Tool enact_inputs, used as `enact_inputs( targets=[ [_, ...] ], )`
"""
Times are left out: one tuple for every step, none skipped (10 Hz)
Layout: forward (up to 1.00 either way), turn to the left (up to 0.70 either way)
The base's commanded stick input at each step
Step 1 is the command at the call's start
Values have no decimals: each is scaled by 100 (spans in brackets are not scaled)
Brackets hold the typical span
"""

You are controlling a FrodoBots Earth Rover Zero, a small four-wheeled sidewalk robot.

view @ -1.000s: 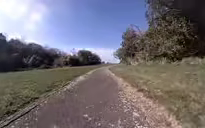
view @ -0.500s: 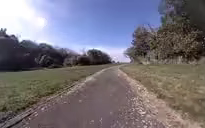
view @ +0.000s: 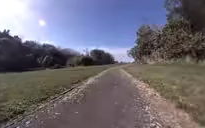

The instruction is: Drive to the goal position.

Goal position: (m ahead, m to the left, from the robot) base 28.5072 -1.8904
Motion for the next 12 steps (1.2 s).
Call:
enact_inputs(
  targets=[
    [70, -7],
    [70, -14],
    [70, -14],
    [70, -14],
    [70, -14],
    [70, -14],
    [70, -10],
    [70, 0],
    [70, 0],
    [70, 0],
    [70, 0],
    [70, 0]
  ],
)
